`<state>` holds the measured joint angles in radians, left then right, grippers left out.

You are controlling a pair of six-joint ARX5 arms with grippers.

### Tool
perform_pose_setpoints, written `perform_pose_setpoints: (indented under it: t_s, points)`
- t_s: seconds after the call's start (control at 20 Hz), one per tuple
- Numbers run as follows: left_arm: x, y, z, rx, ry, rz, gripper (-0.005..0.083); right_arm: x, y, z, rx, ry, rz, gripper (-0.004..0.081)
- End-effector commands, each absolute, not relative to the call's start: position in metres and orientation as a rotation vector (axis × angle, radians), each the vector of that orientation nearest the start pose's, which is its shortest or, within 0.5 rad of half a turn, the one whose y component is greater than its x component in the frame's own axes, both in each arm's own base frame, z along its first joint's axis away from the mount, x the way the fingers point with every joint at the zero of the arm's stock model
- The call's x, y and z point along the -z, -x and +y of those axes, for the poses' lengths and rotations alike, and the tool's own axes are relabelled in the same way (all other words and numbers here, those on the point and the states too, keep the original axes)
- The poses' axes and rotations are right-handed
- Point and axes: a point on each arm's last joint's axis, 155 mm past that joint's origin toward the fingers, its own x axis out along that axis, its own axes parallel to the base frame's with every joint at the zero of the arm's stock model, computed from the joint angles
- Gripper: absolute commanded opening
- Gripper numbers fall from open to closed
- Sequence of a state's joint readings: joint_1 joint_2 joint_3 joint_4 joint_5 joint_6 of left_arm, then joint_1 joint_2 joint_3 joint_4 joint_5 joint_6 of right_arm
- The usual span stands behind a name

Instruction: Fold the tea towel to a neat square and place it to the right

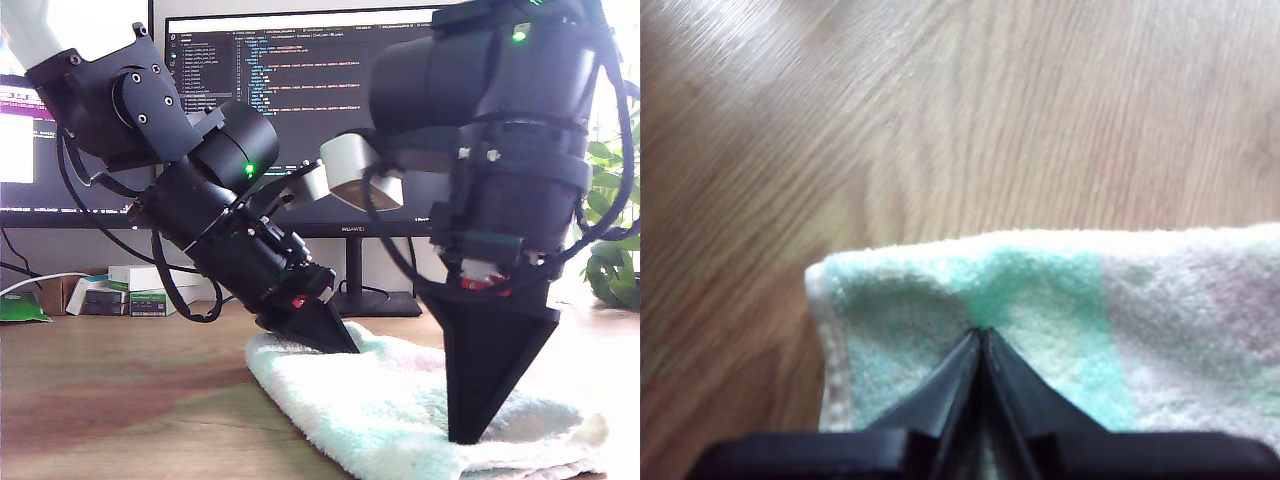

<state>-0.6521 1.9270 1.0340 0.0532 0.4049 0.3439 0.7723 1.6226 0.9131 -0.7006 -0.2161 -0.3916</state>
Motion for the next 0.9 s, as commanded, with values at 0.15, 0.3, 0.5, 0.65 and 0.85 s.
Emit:
perform_pose_setpoints:
  t_s: [0.15, 0.3, 0.5, 0.65, 0.85]
  points:
    - [0.02, -0.312, -0.33, 1.158, -0.451, 0.796, -0.002, 0.011, -0.159, 0.258, -1.161, 0.672, 1.28, -0.0011]
    - [0.018, -0.314, -0.332, 1.161, -0.458, 0.779, -0.002, 0.007, -0.155, 0.276, -1.187, 0.617, 1.249, -0.0011]
    - [0.015, -0.316, -0.334, 1.162, -0.46, 0.768, -0.002, 0.001, -0.164, 0.297, -1.159, 0.538, 1.195, -0.0011]
    - [0.015, -0.317, -0.334, 1.162, -0.459, 0.766, -0.002, -0.001, -0.167, 0.3, -1.152, 0.53, 1.184, -0.0011]
    - [0.007, -0.325, -0.332, 1.147, -0.451, 0.757, -0.002, -0.005, -0.168, 0.3, -1.15, 0.529, 1.191, -0.0011]
